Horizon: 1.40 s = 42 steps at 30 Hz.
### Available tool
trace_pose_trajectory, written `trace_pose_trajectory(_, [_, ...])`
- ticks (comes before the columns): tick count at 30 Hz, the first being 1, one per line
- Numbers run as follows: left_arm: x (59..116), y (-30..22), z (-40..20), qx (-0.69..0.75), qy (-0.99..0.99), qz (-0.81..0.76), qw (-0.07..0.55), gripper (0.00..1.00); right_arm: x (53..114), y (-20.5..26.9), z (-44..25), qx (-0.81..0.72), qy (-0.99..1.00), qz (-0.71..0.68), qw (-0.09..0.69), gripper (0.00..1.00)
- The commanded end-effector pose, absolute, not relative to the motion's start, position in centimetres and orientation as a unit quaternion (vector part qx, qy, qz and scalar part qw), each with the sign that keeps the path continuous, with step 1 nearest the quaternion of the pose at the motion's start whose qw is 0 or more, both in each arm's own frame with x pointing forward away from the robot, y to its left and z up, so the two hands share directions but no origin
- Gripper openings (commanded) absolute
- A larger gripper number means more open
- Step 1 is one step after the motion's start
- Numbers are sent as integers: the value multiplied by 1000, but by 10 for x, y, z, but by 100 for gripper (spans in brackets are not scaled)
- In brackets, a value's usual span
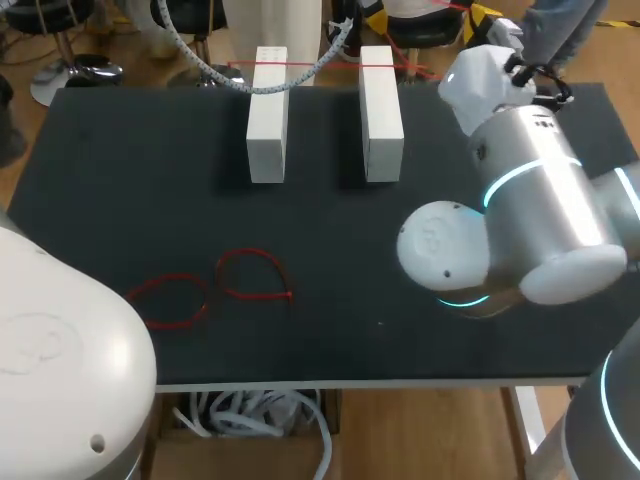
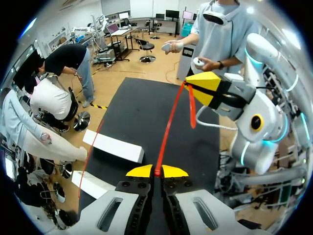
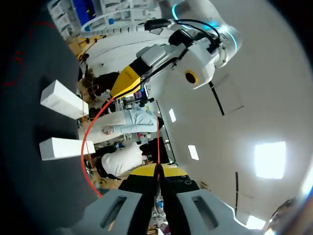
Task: Grab the tape and strap the tape.
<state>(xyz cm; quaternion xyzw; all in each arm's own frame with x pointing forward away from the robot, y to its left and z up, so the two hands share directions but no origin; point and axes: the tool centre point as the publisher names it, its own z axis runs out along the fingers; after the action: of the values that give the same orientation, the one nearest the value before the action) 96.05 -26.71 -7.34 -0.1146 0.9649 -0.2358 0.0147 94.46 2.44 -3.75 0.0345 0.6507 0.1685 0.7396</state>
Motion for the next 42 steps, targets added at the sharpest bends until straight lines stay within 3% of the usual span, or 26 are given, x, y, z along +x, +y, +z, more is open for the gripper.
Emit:
trace_pose_trajectory(1, [961, -268, -72, -116, 965, -233, 14, 0, 950, 31, -34, 37, 647, 120, 752, 0])
trace_pose_trajectory(16, [961, -268, -72, -116, 965, -233, 14, 0, 958, 33, -36, -90, 635, 46, 766, 0])
trace_pose_trajectory(42, [961, -268, -72, -116, 965, -233, 14, 0, 956, 44, -24, -138, 644, -3, 753, 0])
